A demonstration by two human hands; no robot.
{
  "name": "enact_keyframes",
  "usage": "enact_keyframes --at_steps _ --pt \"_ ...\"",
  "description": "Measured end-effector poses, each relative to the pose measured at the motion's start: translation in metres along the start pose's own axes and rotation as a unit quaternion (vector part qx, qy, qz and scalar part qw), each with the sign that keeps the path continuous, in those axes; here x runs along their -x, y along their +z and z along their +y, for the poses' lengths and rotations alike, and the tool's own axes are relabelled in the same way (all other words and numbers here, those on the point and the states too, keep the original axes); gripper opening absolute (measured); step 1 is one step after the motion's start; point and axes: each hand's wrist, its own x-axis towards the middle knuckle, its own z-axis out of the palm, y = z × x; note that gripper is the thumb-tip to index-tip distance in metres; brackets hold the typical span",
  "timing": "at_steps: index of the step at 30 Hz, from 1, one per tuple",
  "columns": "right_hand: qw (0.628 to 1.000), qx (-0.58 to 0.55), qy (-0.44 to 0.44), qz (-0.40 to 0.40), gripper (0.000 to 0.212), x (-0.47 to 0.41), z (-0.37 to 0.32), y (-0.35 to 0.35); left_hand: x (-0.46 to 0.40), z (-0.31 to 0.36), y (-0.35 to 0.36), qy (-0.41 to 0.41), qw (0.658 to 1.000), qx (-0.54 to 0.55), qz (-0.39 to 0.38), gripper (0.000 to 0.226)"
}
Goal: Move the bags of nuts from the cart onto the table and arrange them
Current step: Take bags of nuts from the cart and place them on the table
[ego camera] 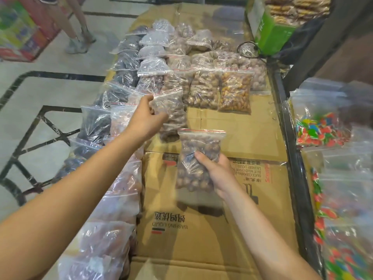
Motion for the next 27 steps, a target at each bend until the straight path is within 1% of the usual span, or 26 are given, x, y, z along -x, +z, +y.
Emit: enact_keyframes --at_steps 2,4,7,9,11,13,14,17,19,21,25,27 --pt "1.0 0.013 0.002 -0.004 0.054 -0.007 -0.001 0.016 0.033 -0.015 -0.016 0.038 0.997 -0.074 0.007 0.068" --pt "1.0 0.017 -0.004 0.0 0.052 -0.015 -0.004 0.032 0.062 -0.038 -0.029 0.06 0.987 -0.147 0.01 0.067" --pt "0.999 0.032 -0.019 -0.007 0.052 -0.03 -0.012 0.057 0.102 -0.072 -0.042 0.077 0.977 -0.197 0.009 0.066" --pt "0.999 0.04 -0.022 0.0 0.064 -0.039 -0.018 0.074 0.125 -0.09 -0.047 0.081 0.972 -0.221 0.016 0.066" --pt "0.997 0.074 -0.029 0.023 0.072 -0.044 -0.026 0.091 0.144 -0.102 -0.048 0.089 0.96 -0.266 0.028 0.068" --pt "0.987 0.146 -0.03 0.051 0.08 -0.045 -0.031 0.104 0.157 -0.109 -0.05 0.108 0.942 -0.316 0.037 0.067" --pt "0.978 0.196 -0.036 0.063 0.078 -0.044 -0.032 0.108 0.161 -0.112 -0.051 0.114 0.934 -0.336 0.042 0.065" --pt "0.94 0.319 -0.076 0.098 0.066 -0.03 -0.032 0.107 0.165 -0.115 -0.053 0.121 0.914 -0.384 0.047 0.06" --pt "0.917 0.37 -0.102 0.111 0.063 -0.016 -0.027 0.101 0.166 -0.115 -0.053 0.125 0.905 -0.404 0.043 0.058" --pt "0.892 0.418 -0.133 0.113 0.062 0.004 -0.019 0.093 0.166 -0.113 -0.053 0.146 0.901 -0.405 0.041 0.055" --pt "0.811 0.522 -0.232 0.125 0.054 0.056 0.002 0.075 0.164 -0.11 -0.053 0.176 0.894 -0.411 0.032 0.056" --pt "0.78 0.557 -0.251 0.136 0.053 0.084 0.015 0.066 0.165 -0.107 -0.051 0.189 0.888 -0.418 0.023 0.057"
